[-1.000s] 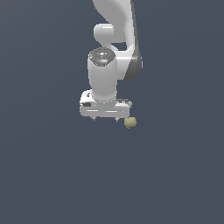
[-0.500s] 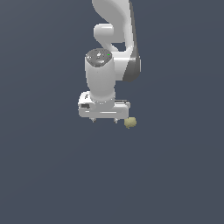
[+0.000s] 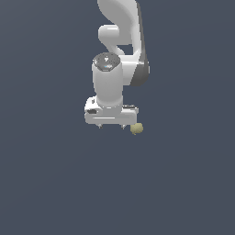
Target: Pick up the object and move it to a goal position.
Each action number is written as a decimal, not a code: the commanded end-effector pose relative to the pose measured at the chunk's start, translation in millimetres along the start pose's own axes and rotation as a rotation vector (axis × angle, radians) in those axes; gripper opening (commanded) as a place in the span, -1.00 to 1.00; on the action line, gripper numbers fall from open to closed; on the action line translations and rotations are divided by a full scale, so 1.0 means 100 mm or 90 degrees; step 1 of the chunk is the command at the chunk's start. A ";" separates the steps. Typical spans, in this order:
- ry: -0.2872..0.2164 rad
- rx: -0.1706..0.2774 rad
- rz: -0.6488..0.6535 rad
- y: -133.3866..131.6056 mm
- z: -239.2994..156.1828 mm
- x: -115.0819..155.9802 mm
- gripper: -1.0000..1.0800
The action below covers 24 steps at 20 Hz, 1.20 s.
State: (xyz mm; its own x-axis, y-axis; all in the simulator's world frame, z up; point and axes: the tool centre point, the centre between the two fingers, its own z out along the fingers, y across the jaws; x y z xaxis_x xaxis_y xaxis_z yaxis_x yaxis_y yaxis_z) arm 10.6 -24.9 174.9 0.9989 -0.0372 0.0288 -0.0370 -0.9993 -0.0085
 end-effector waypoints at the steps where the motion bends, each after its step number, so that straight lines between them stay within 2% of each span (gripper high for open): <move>1: -0.002 0.000 -0.008 -0.10 0.06 -0.04 0.92; 6: -0.006 -0.002 -0.034 -0.40 0.26 -0.21 0.92; 15: -0.015 -0.004 -0.099 -1.08 0.69 -0.72 0.92; 19: -0.018 -0.004 -0.116 -1.23 0.79 -0.87 0.92; 24: -0.019 -0.004 -0.123 -1.30 0.83 -0.94 0.92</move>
State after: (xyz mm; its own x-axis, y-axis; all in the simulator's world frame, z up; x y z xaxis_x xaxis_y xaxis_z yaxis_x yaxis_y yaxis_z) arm -75.0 107.9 90.7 0.9880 0.1543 -0.0005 0.1543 -0.9880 -0.0001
